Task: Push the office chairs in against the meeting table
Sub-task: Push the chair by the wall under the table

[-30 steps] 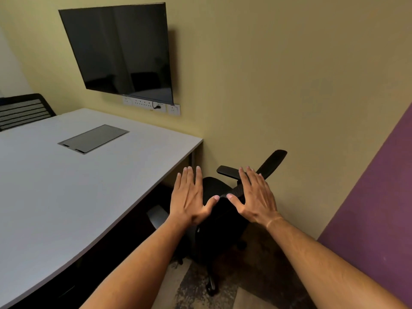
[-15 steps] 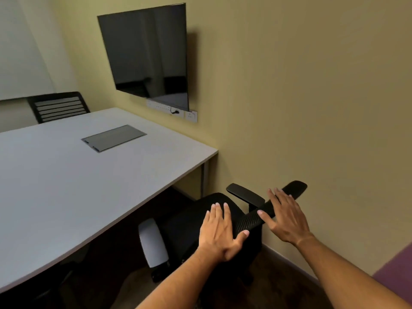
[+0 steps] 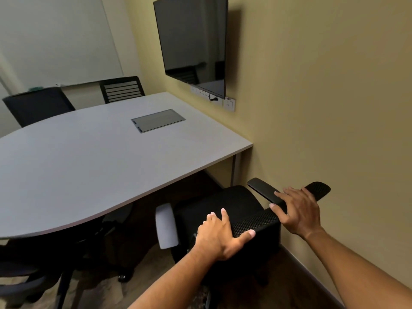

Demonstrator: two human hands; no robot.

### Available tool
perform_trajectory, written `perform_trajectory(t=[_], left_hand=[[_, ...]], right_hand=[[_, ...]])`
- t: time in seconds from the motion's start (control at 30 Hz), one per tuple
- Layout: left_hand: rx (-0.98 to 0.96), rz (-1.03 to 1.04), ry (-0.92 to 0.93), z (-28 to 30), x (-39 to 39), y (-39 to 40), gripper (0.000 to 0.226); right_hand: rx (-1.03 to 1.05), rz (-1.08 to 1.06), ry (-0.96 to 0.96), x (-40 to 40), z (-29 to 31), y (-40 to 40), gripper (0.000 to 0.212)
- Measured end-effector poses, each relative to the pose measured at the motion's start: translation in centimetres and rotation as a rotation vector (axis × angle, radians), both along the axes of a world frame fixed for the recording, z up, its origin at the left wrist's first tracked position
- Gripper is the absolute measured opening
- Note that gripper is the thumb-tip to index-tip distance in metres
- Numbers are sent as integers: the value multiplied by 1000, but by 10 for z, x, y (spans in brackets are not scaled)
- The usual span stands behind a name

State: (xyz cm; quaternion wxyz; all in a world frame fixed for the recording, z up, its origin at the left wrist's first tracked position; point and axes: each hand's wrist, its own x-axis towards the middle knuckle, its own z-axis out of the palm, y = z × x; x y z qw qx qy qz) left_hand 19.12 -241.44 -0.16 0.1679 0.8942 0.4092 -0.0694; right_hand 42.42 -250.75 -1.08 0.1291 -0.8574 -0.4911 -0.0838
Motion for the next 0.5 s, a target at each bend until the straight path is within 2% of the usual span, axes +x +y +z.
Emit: perform_trajectory(t=[0.37,0.43,0.5], left_hand=[[85,145,20,6,-4,36,141],[94,163,14,6,-3,43,136],[102,180,-2,4,-2,49,120]], right_hand=[[11,80,5,-9,2,51,77],[-16,110,-4,-7,2,62,78],[-53,153,-30,-4,1,72,75]])
